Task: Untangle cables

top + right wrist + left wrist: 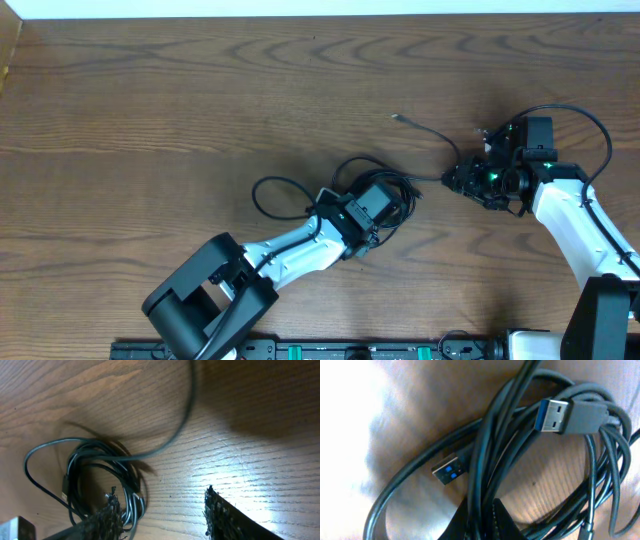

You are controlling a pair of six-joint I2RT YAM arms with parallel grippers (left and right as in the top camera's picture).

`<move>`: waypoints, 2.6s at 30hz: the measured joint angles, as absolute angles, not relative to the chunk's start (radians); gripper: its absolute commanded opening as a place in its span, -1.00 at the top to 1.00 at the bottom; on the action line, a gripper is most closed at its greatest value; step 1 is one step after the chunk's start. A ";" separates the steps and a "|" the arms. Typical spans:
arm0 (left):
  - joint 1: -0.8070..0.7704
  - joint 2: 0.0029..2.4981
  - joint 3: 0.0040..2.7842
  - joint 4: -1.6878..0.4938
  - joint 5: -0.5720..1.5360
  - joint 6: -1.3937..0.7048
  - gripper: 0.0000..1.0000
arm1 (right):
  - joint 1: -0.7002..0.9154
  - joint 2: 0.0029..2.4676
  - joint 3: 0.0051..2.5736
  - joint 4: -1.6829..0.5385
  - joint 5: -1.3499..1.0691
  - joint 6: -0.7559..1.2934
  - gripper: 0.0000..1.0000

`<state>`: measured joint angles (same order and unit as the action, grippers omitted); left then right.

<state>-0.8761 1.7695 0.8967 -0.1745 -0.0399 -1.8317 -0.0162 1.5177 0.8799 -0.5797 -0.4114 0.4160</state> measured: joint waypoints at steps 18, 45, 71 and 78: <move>-0.590 1.436 0.896 -0.191 0.274 -0.634 0.85 | -0.016 1.518 0.880 -0.556 -0.748 0.173 0.07; -0.465 1.417 0.895 -0.181 0.706 -0.462 0.85 | 0.221 1.514 0.879 -0.336 -0.866 0.103 -0.08; -0.464 1.417 0.892 0.000 0.979 -0.596 0.85 | 0.326 1.374 0.879 -0.353 -0.367 0.025 0.98; -0.460 1.417 0.892 0.002 0.986 -0.602 0.85 | 0.321 1.370 0.879 -0.376 -0.366 0.027 0.98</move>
<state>-0.4599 1.4174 0.8917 0.0021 0.9855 -0.6022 0.3210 1.3705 0.8795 -0.3756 -0.3660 0.0273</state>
